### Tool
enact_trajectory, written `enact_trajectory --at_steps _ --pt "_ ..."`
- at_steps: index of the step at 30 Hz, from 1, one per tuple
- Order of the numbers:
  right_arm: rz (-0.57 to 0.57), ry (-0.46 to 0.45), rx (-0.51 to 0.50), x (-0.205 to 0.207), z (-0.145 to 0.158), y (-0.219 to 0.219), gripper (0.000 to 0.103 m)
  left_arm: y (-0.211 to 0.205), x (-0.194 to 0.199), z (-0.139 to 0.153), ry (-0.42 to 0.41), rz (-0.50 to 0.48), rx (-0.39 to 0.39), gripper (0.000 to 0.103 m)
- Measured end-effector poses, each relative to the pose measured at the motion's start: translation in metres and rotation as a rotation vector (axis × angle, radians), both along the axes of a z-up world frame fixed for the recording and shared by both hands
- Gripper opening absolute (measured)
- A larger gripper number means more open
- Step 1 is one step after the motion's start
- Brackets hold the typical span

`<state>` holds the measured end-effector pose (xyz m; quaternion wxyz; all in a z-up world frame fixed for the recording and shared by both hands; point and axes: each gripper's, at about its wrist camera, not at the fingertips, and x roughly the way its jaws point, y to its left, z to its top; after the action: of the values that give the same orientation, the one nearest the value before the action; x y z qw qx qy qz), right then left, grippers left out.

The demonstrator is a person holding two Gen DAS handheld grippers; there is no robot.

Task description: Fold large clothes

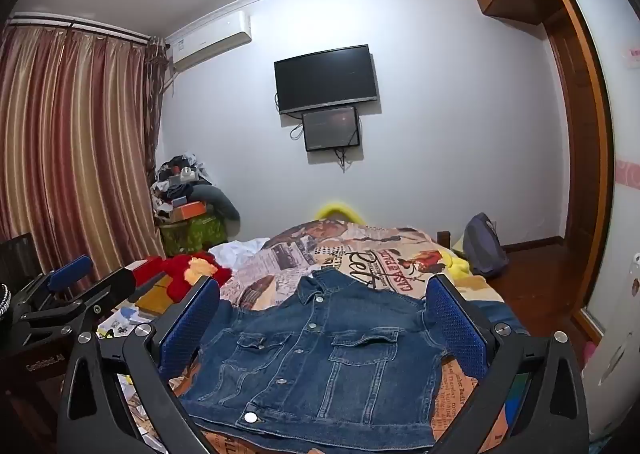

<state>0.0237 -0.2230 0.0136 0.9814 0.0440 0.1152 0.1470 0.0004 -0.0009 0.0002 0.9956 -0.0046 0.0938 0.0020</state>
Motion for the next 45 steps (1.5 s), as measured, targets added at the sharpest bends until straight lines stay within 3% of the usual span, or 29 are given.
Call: enact_trajectory --at_steps 12,14,45 --pt "0.004 0.013 -0.004 0.002 -0.001 0.002 0.103 -0.015 0.020 -0.003 0.034 0.007 -0.016 0.103" --pt "0.003 0.013 -0.004 0.002 -0.001 0.002 0.103 0.009 0.003 -0.003 0.019 0.002 -0.041 0.103" --pt "0.004 0.020 0.006 0.003 -0.005 0.005 0.103 0.010 0.011 -0.006 0.041 -0.003 -0.037 0.103"
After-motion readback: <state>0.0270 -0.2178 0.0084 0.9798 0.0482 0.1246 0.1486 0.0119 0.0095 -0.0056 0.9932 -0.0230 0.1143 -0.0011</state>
